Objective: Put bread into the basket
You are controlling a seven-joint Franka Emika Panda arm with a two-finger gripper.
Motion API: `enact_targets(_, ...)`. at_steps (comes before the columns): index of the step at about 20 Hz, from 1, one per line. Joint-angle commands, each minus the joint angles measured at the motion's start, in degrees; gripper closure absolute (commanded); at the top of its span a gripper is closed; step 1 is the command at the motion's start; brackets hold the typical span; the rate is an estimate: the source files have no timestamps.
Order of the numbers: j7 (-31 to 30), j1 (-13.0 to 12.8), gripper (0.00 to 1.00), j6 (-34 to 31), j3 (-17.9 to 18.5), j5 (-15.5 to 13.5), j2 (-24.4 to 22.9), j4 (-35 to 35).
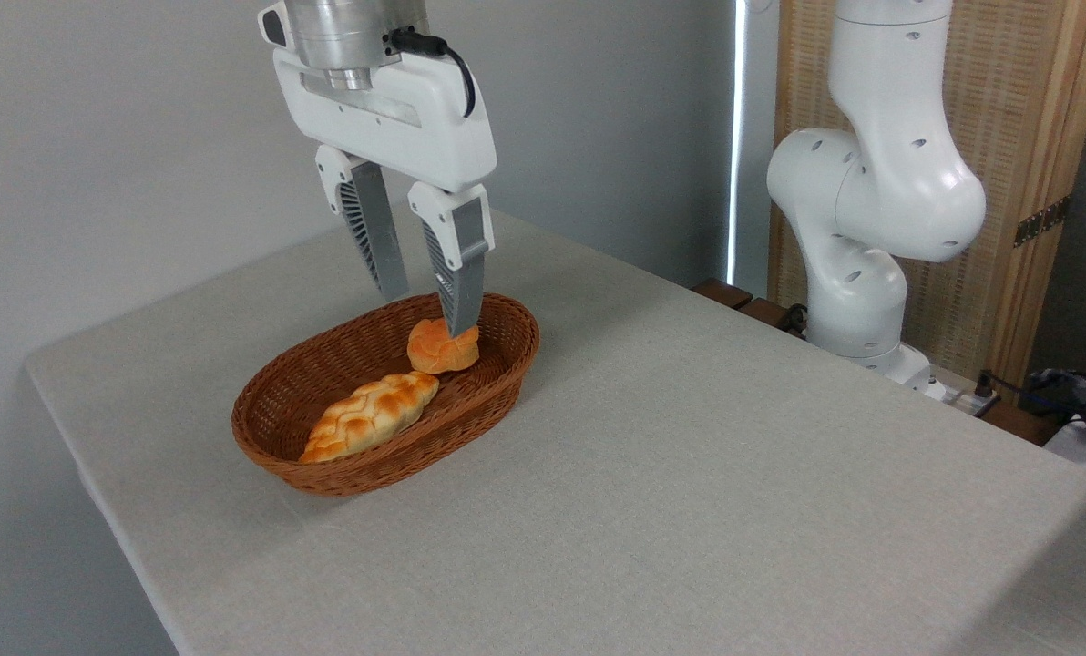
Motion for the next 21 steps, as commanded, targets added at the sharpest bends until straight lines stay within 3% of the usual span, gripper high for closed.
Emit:
enact_targets(1,-0.2,0.2,0.00,-3.7,-0.6,1.6,-0.6,1.1)
enact_targets(21,2.0,0.6,0.00,-3.0,-0.2,1.1,-0.7,1.1)
